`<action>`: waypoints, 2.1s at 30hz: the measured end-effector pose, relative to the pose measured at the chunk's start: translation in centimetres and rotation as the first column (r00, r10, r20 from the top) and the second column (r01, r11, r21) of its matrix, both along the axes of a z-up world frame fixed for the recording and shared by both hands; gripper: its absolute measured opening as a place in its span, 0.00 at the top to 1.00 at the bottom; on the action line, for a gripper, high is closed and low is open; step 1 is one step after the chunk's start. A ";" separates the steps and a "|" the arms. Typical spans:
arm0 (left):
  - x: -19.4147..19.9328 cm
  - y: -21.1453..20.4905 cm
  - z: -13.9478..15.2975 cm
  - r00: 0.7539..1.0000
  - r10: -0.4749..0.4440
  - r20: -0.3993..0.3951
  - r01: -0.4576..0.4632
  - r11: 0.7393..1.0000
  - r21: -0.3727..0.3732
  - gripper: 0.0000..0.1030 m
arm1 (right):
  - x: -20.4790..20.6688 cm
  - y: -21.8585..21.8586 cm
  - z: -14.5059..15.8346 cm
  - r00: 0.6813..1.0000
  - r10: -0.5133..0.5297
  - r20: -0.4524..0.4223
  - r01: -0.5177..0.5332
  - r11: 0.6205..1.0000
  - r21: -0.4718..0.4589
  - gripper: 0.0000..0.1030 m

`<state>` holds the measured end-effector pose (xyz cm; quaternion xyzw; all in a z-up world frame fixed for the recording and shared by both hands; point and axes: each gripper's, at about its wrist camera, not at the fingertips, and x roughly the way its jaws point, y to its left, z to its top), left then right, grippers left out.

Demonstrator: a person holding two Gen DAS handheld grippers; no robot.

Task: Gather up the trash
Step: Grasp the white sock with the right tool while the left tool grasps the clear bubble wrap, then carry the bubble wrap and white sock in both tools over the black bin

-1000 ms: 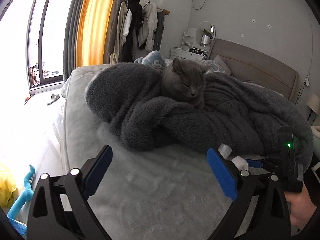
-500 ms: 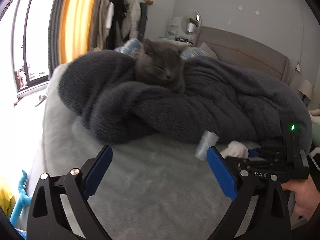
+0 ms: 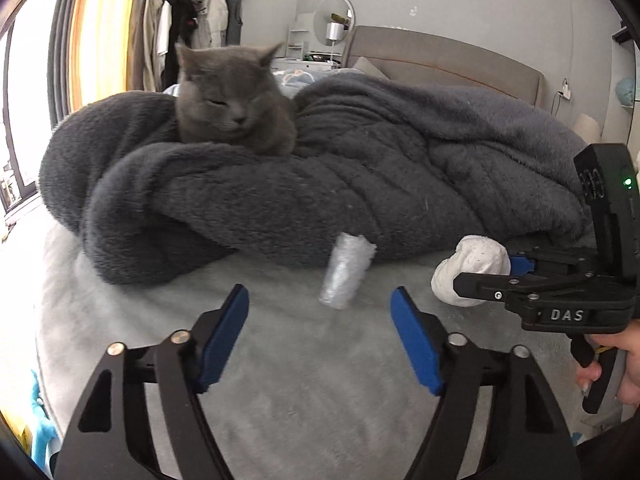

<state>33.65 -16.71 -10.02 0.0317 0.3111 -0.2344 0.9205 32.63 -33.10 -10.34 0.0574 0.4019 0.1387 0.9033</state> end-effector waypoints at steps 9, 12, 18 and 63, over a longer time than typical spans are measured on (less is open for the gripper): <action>1.4 -2.4 -0.9 0.999 -0.046 -0.020 0.047 0.999 0.017 0.36 | -1.0 -1.5 0.4 1.000 0.001 0.016 -0.002 1.000 0.014 0.53; 1.9 -3.1 -1.1 0.999 -0.047 -0.026 0.048 0.998 0.032 0.39 | -1.4 -2.1 0.4 1.000 0.004 0.019 -0.005 1.000 0.020 0.53; 2.9 -4.6 -1.7 0.997 -0.052 -0.051 0.055 0.997 0.050 0.46 | -2.3 -2.8 0.3 0.999 0.025 0.021 -0.026 0.999 0.019 0.53; -4.5 -1.5 -0.5 0.993 -0.009 -0.120 0.023 0.993 0.114 0.70 | -6.7 -2.2 1.9 0.999 -0.036 -0.005 0.037 0.992 0.122 0.53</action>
